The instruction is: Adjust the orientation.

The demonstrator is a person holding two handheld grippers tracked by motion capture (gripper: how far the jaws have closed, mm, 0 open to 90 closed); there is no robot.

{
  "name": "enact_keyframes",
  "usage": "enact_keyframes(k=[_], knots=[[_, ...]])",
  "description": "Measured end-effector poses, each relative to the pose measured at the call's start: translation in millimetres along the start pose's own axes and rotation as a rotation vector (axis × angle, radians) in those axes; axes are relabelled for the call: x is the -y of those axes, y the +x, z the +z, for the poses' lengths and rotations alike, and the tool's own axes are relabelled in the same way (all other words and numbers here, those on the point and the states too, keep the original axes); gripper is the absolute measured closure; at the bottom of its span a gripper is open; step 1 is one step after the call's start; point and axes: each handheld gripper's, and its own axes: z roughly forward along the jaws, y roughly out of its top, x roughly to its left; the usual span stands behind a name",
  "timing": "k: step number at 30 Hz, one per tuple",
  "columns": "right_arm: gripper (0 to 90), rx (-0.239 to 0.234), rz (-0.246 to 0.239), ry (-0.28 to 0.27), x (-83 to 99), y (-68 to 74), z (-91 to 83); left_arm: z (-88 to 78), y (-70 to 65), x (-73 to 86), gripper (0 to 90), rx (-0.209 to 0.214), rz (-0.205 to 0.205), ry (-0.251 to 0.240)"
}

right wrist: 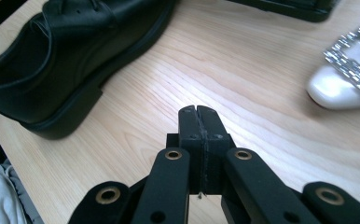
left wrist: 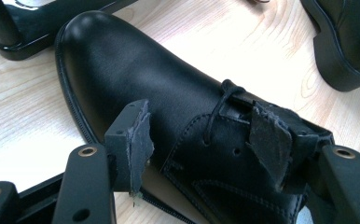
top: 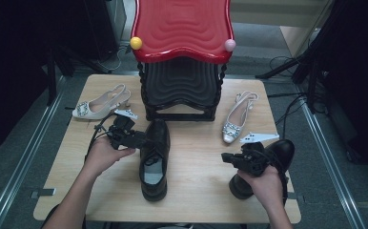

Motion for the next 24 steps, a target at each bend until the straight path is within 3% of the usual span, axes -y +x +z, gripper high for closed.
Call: enact_keyframes(k=[8,24], knots=[[90.0,0.050,0.011,0.009,13.4,-11.4,-16.6,3.6,3.1,-3.8,38.5,0.020,-0.015,0.008],[90.0,0.120,0.054,0.026,46.2,-29.2,-52.1,3.4,3.3,-4.3,37.9,0.014,-0.018,0.008]])
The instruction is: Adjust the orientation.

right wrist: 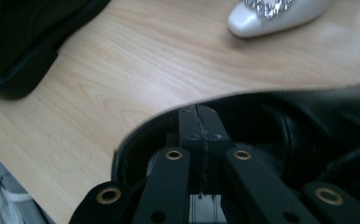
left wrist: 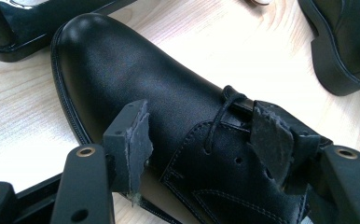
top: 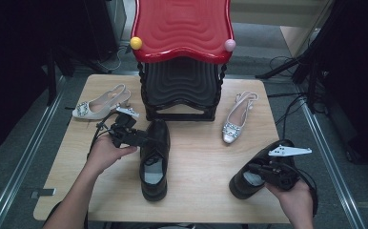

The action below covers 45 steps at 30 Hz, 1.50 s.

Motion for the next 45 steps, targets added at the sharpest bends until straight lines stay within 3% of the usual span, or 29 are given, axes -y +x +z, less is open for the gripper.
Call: enact_keyframes(k=[5,9,11,15,33,36,45], knots=[[90.0,-0.021,-0.010,0.051,8.9,1.2,7.0,0.2,0.3,-0.4,37.8,-0.003,-0.001,-0.002],[90.0,-0.049,-0.037,0.094,6.0,9.0,20.3,-0.2,0.2,-0.3,37.7,-0.003,0.002,-0.001],[90.0,-0.038,-0.045,0.115,4.8,11.4,25.6,-0.4,-0.1,-0.2,37.7,-0.006,0.002,-0.001],[90.0,-0.061,-0.023,0.111,4.5,10.8,28.7,-0.9,-0.4,0.7,37.6,-0.006,-0.003,-0.006],[90.0,-0.154,-0.064,0.110,-13.9,28.6,54.5,-13.0,1.5,16.3,38.0,-0.068,-0.009,-0.013],[90.0,-0.173,-0.059,0.114,-17.4,33.0,59.4,-14.9,2.1,18.6,37.9,-0.072,-0.010,-0.014],[90.0,-0.214,-0.106,0.120,-27.1,53.5,74.7,-22.5,4.5,27.2,38.3,-0.099,-0.027,-0.033]])
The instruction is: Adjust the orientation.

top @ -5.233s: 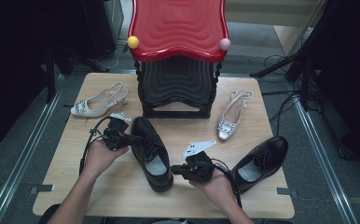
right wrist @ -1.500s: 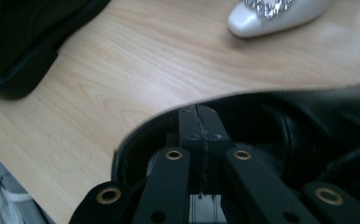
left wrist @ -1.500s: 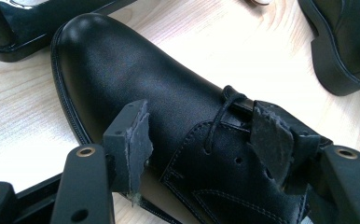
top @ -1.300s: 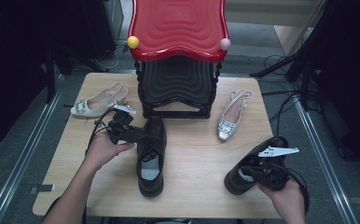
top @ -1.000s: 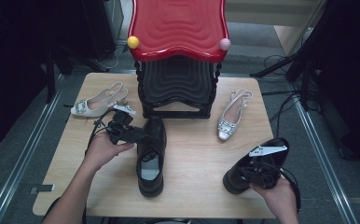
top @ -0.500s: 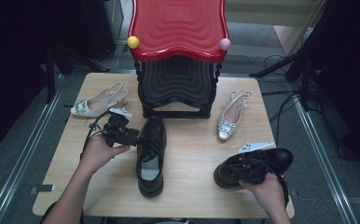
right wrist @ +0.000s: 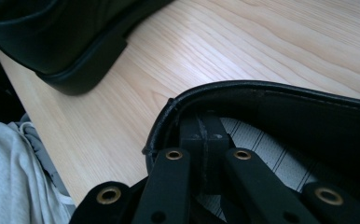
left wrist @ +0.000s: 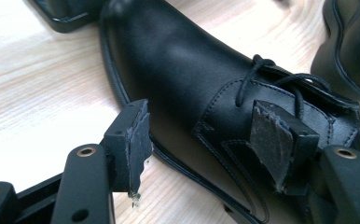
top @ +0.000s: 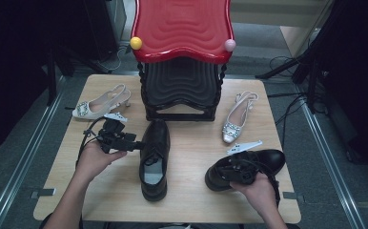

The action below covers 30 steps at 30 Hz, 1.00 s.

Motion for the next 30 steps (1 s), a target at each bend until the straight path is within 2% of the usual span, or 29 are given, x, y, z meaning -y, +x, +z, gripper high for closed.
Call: enact_keyframes(k=[3,10,22,30], knots=[[90.0,-0.009,-0.020,0.005,-4.9,7.4,7.0,-2.7,0.8,2.0,38.4,-0.006,-0.005,-0.010],[90.0,-0.035,-0.067,0.018,-14.3,22.5,21.3,-3.2,1.7,7.7,38.4,-0.010,-0.009,0.000],[90.0,-0.079,-0.125,0.041,-23.5,44.3,38.4,-6.8,3.9,14.9,38.3,-0.025,-0.031,-0.006],[90.0,-0.098,-0.154,0.052,-27.3,60.5,48.4,-7.1,4.9,15.9,38.3,-0.023,-0.029,0.000]])
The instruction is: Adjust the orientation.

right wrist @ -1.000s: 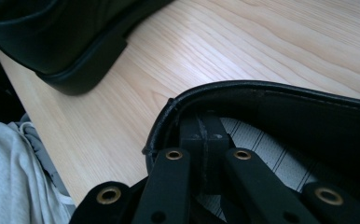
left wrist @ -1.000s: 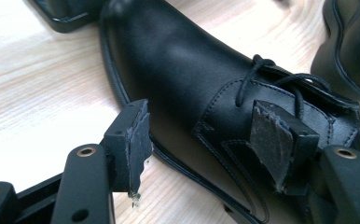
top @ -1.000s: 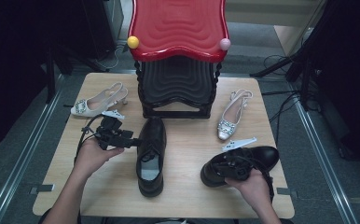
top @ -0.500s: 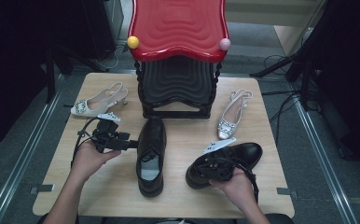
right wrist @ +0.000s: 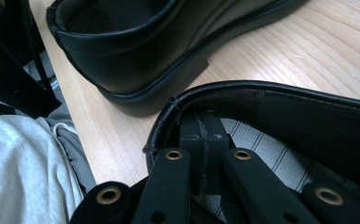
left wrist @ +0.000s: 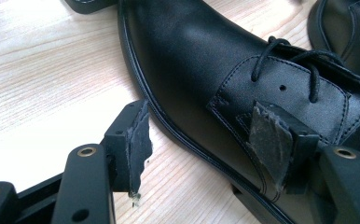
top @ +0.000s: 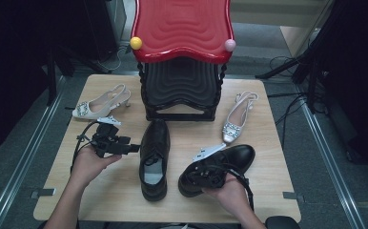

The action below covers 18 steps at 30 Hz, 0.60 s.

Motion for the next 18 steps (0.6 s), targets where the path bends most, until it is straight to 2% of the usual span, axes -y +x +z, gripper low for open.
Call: enact_keyframes(k=[11,14,18], knots=[[90.0,-0.016,-0.026,0.001,-3.3,12.5,7.9,3.1,-1.7,-1.5,38.4,0.007,0.004,0.003],[90.0,-0.022,-0.025,-0.016,-1.9,11.0,2.3,4.2,-1.5,-3.0,38.4,0.009,0.007,-0.001],[90.0,-0.008,-0.011,-0.069,2.2,7.5,-16.9,6.8,0.6,-5.6,38.4,0.013,0.004,0.005]])
